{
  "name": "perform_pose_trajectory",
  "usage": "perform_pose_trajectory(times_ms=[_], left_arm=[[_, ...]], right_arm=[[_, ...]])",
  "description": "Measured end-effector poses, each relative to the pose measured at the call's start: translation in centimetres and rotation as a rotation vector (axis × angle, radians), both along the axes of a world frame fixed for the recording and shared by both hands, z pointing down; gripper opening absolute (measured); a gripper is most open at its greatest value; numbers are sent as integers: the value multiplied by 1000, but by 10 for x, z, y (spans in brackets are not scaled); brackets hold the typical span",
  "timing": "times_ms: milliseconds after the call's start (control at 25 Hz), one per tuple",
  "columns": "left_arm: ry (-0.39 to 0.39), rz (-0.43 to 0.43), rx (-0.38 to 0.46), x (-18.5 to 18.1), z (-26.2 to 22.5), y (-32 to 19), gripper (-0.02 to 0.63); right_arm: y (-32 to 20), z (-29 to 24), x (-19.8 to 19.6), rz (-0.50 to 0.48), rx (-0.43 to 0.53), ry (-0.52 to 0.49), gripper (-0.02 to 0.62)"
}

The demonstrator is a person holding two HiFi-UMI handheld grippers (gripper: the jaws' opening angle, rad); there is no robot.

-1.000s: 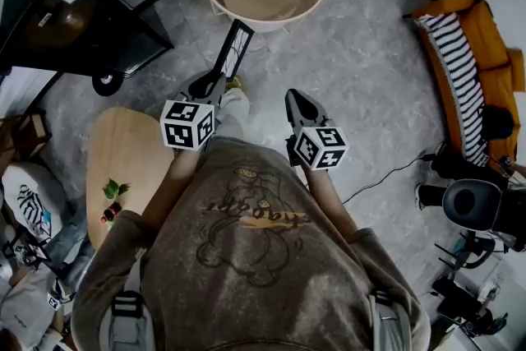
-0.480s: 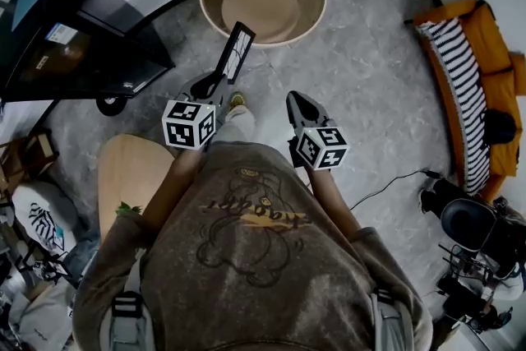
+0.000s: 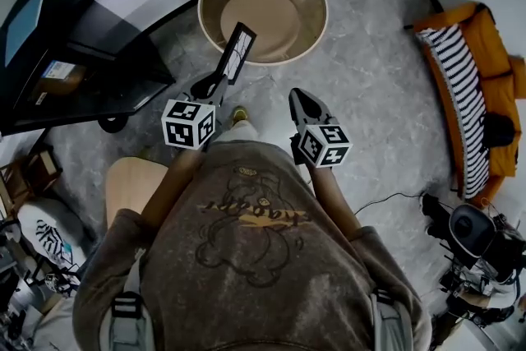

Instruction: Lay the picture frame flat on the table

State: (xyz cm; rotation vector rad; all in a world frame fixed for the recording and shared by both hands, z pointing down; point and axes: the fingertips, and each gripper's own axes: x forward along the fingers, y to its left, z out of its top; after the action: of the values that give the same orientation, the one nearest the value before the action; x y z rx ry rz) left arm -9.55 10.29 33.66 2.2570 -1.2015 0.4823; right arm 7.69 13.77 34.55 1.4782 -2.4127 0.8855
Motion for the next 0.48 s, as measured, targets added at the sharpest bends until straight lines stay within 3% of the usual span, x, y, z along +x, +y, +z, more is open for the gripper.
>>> perform_pose_trajectory(times_ms=[480], left_arm=[[28,56,0,-15,-1,-62,81]], right_arm=[[-58,-4,-12,74,14,2,20]])
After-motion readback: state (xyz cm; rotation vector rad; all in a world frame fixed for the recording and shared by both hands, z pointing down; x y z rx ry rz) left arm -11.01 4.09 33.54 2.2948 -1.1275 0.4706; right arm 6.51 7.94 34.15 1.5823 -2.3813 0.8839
